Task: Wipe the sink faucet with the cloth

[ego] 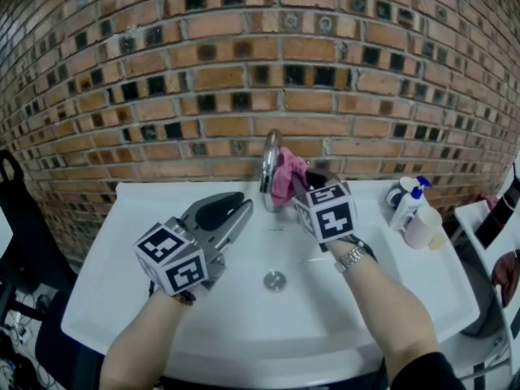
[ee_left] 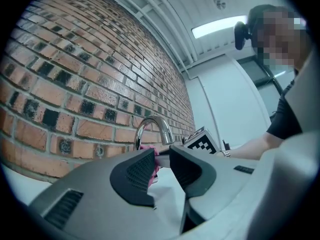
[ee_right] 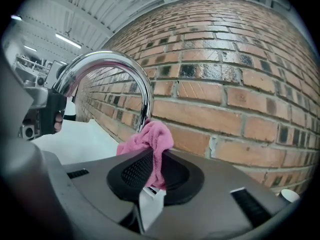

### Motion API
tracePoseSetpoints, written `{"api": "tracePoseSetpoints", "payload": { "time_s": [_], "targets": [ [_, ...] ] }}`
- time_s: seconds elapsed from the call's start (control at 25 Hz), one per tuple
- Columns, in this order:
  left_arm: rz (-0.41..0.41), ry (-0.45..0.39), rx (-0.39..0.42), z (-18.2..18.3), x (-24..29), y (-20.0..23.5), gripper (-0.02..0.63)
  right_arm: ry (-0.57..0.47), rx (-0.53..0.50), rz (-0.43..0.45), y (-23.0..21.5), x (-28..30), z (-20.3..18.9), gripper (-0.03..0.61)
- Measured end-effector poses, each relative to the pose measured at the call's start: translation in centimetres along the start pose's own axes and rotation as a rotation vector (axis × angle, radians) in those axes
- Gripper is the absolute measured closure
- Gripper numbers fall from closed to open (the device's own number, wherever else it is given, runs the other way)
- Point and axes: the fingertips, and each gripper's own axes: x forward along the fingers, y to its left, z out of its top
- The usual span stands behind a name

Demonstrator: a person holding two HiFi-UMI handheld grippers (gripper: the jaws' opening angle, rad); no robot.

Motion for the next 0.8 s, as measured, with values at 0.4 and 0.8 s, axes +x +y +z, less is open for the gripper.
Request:
{"api": "tracePoseSetpoints", "payload": {
  "time_s": [0.4,0.8],
  "targets": [
    [-0.003,0.005,-0.002,-0.4,-0.1,-0.6,0.512,0.041,0.007,0.018,1.5,-0.4,-2.6,0.529],
    [-0.011,0.036,0.017,-0.7,0.0,-1.8,0.512,0.099,0.005,0.062,4.0,-0.4,-4.3,0.529]
  ]
}}
